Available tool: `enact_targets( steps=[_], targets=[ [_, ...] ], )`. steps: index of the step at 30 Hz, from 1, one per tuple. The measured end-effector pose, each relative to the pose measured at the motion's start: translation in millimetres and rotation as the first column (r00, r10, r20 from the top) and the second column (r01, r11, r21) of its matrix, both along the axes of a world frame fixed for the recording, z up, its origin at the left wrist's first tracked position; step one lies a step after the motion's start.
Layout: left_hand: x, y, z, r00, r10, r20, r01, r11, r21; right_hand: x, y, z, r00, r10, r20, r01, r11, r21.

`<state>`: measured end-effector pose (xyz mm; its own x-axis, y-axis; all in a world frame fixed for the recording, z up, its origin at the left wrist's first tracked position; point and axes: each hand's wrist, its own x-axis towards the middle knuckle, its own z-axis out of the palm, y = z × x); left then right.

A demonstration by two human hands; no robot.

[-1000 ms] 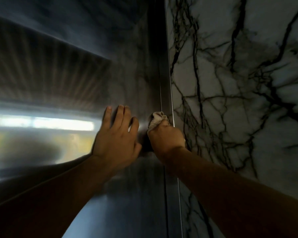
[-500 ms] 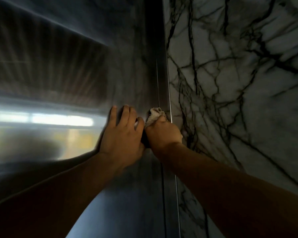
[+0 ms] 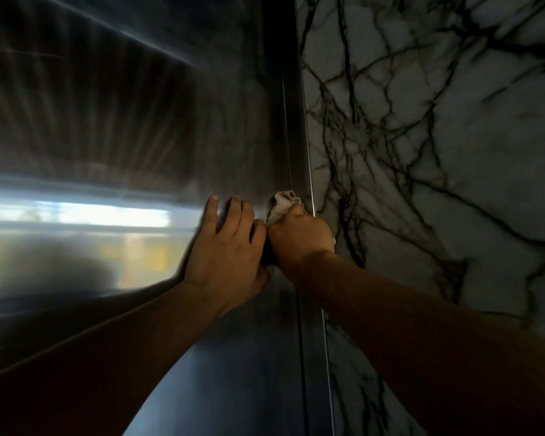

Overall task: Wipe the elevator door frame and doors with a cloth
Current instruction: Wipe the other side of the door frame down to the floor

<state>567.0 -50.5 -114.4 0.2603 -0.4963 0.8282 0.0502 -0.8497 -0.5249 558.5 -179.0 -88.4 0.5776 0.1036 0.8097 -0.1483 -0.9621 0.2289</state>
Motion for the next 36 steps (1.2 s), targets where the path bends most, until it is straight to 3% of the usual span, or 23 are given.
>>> enact_targets(
  steps=[8,16,29,36],
  targets=[
    [-7,3,-38,1.000,-0.003,0.001,0.003,1.000,0.011,-6,-1,-39,1.000,0.019,-0.005,-0.019,1.000,0.022],
    [-10,14,-90,1.000,0.001,0.013,0.000,1.000,-0.013,-11,2,-90,0.995,-0.061,-0.074,0.061,0.998,-0.005],
    [-11,15,-169,1.000,-0.007,0.008,0.008,0.999,-0.049,-5,3,-159,0.992,-0.119,-0.045,0.117,0.992,-0.042],
    [-13,21,-206,0.999,0.031,-0.018,-0.031,0.999,0.010,-1,2,-187,0.996,-0.066,-0.066,0.065,0.998,-0.008]
  ],
)
